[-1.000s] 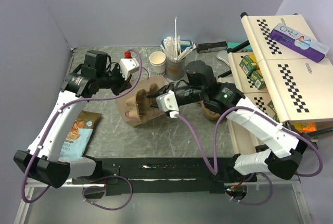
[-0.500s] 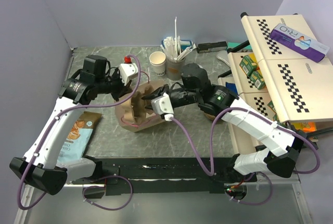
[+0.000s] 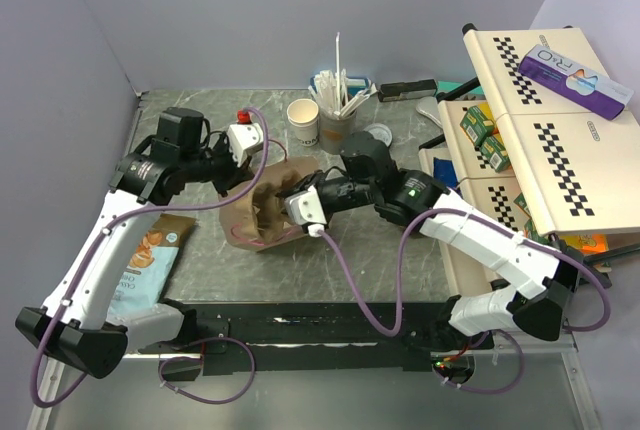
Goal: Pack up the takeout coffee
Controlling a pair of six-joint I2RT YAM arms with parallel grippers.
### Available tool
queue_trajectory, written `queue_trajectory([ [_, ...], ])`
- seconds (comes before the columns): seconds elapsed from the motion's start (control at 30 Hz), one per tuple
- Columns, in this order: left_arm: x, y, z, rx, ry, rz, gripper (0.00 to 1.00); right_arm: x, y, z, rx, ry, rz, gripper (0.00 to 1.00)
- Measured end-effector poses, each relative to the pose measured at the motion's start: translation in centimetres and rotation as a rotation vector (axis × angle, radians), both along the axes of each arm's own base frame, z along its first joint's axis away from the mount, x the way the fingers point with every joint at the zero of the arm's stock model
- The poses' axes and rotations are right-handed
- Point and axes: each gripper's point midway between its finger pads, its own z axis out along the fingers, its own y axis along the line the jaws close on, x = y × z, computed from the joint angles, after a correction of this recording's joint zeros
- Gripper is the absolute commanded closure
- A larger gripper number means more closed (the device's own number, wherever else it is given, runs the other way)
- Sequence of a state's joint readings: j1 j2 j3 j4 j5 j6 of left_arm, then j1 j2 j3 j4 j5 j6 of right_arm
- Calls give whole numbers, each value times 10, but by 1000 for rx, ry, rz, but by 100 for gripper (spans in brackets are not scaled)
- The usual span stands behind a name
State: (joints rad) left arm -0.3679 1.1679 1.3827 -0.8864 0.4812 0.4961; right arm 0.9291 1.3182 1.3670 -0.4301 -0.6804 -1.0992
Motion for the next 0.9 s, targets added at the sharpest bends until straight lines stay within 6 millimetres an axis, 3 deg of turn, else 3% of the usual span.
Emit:
queue_trajectory([
  [0.2,-5,-2,2,-14,1,-18,99,7,-1,-29,-60,18,-35,100],
  [0.63,-15,0,-5,-13,20,-23,99,25,-3,-41,-91,98,-170,100],
  [0.9,-17,-2,-4,-18,27,-26,99,37,-11,-68,-206,115,-240,100],
])
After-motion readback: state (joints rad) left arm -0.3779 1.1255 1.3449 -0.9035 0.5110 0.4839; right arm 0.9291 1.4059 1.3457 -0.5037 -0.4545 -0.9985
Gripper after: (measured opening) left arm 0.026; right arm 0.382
